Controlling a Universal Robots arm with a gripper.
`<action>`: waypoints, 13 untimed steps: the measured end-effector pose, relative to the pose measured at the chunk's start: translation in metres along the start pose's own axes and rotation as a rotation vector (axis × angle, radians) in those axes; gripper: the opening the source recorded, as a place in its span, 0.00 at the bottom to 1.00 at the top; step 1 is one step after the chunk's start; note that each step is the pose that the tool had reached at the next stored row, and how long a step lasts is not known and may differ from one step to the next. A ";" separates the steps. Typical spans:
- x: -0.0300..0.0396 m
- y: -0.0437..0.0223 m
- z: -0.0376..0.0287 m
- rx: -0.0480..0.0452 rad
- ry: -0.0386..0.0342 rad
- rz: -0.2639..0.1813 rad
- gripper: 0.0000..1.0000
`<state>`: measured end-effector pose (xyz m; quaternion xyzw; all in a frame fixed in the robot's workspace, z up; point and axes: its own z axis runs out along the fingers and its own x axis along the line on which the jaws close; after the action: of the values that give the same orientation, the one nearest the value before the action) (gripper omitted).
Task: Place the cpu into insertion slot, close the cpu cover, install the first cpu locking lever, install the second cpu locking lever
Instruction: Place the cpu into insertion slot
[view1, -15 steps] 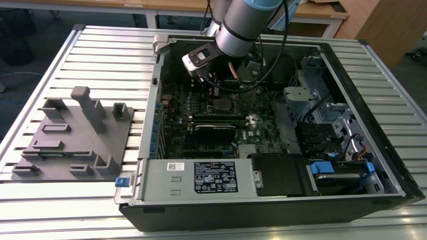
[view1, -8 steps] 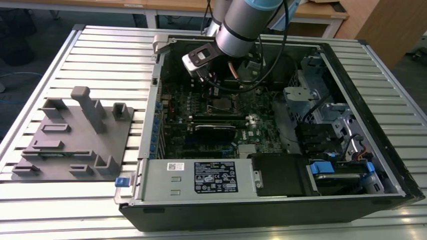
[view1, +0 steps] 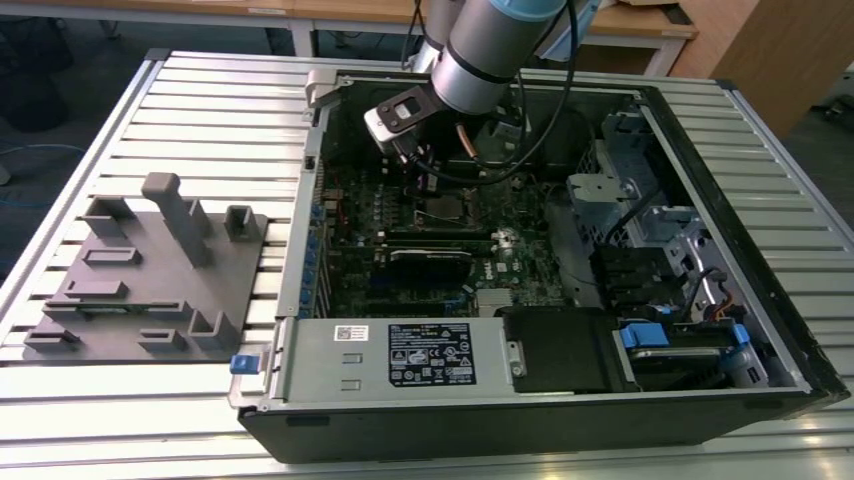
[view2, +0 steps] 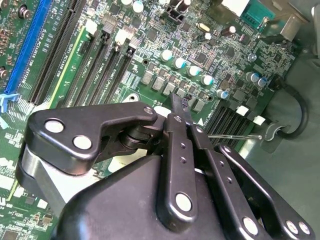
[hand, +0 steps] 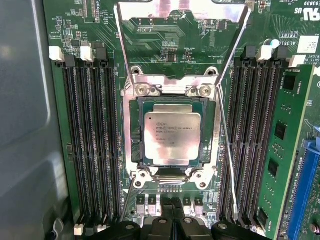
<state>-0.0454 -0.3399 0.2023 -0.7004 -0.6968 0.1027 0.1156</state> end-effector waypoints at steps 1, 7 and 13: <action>0.0000 0.0000 0.0000 0.0005 0.0000 0.000 0.10; 0.0000 0.0000 0.0000 0.0036 0.0000 0.000 0.10; 0.0000 0.0000 0.0000 0.0072 -0.0001 0.000 0.10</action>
<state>-0.0454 -0.3400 0.2023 -0.7001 -0.6963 0.1053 0.1181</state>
